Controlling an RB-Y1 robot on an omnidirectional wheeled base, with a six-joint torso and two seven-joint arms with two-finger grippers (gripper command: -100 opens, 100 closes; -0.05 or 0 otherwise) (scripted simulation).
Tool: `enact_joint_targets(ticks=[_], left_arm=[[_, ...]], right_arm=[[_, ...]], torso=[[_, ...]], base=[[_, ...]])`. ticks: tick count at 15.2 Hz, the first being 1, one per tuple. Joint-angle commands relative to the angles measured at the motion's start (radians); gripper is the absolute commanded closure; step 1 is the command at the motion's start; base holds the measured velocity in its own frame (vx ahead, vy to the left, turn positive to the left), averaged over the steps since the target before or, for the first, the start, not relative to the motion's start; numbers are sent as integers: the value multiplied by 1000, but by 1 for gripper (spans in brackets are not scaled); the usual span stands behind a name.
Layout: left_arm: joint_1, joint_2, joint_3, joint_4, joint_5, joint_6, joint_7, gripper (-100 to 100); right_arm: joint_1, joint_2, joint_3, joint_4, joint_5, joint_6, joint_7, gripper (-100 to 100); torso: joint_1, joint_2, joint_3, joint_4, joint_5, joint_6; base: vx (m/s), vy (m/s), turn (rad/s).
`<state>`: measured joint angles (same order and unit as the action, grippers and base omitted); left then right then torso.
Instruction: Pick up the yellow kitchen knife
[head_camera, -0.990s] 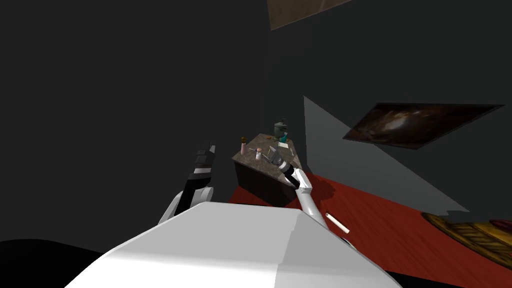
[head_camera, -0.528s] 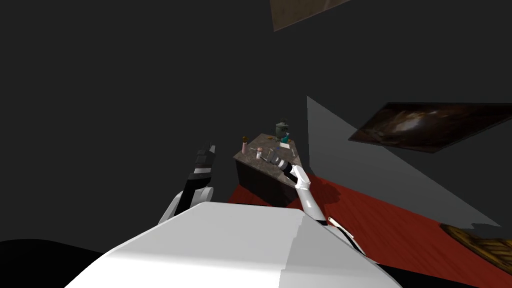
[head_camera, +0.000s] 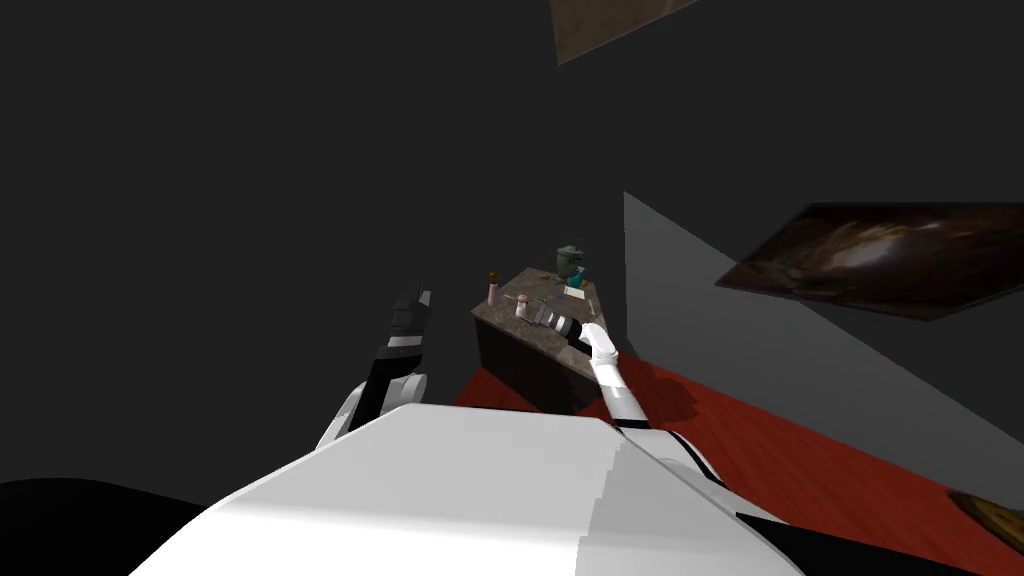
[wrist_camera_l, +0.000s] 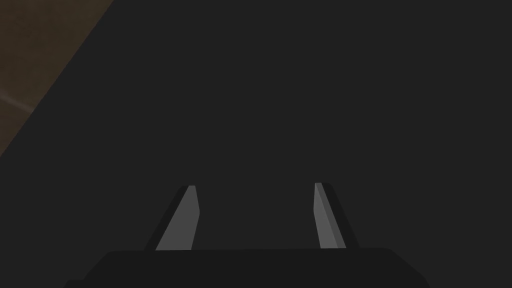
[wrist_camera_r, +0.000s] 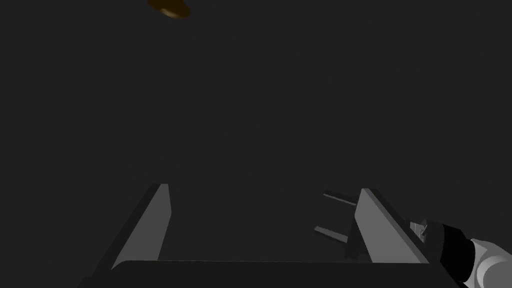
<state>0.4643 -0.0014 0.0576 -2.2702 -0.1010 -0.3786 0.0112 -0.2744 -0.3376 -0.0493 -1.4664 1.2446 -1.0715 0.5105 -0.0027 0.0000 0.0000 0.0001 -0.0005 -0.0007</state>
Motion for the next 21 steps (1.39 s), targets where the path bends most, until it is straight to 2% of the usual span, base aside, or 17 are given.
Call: enact_joint_targets(ticks=[1, 3, 4, 5, 7, 8, 9, 11, 12, 15, 16, 19, 20, 21], left_arm=[[0, 0, 0, 0, 0, 0, 0, 0], [0, 0, 0, 0, 0, 0, 0, 0], [0, 0, 0, 0, 0, 0, 0, 0], [0, 0, 0, 0, 0, 0, 0, 0], [0, 0, 0, 0, 0, 0, 0, 0], [0, 0, 0, 0, 0, 0, 0, 0], [0, 0, 0, 0, 0, 0, 0, 0], [0, 0, 0, 0, 0, 0, 0, 0], [0, 0, 0, 0, 0, 0, 0, 0], [0, 0, 0, 0, 0, 0, 0, 0], [0, 0, 0, 0, 0, 0, 0, 0], [0, 0, 0, 0, 0, 0, 0, 0], [0, 0, 0, 0, 0, 0, 0, 0], [0, 0, 0, 0, 0, 0, 0, 0]], right_arm=[[-28, -18, -1, 37, 50, -20, 21, -100], [-28, -18, -1, 37, 84, -20, 21, -100], [-74, -44, -3, 83, 112, -48, 54, -100], [-74, -44, -3, 99, 133, -48, 54, -100], [-74, -44, -3, 99, 168, -48, 54, -100], [-118, -72, -4, 142, 197, -74, 87, -100], [-118, -72, -4, 160, 219, -74, 87, -100], [-118, -72, -4, 160, 251, -74, 87, -100], [-161, -101, -5, 209, 280, -100, 119, -100], [-161, -101, -5, 222, 332, -100, 119, -100], [-201, -131, -6, 275, 364, -125, 152, -100], [-201, -131, -6, 284, 412, -125, 152, -100], [-239, -162, -5, 339, 446, -149, 184, -100], [-239, -162, -5, 346, 465, -149, 184, -100]], torso=[[0, 0, 0, 0, 0, 0], [-1, 0, 0, 0, 0, 1], [0, 0, 0, 0, 0, 1], [0, 0, 0, 0, 0, 0], [0, 0, 0, 0, 0, 1], [0, 0, 0, 0, 0, 1], [0, 0, 0, 0, 0, 0], [0, 0, 0, 0, 0, 1], [1, -1, 0, 0, 0, 1], [0, -1, -1, 0, 0, 1], [0, -1, -1, 0, 0, 1], [0, -1, -1, 0, 0, 1], [1, -1, -1, 0, 0, 1], [1, -1, -1, 0, 0, 0]], base=[[-30, -40, 222], [-16, -30, 35], [-20, -26, 192], [-25, -39, 231], [-13, -25, 27], [-20, -20, 154], [-22, -28, 232], [-10, -20, 53], [-11, -20, 200], [-10, -26, 101], [-7, -12, 219], [-6, -20, 103], [-6, -12, 165], [-6, -21, 237]])
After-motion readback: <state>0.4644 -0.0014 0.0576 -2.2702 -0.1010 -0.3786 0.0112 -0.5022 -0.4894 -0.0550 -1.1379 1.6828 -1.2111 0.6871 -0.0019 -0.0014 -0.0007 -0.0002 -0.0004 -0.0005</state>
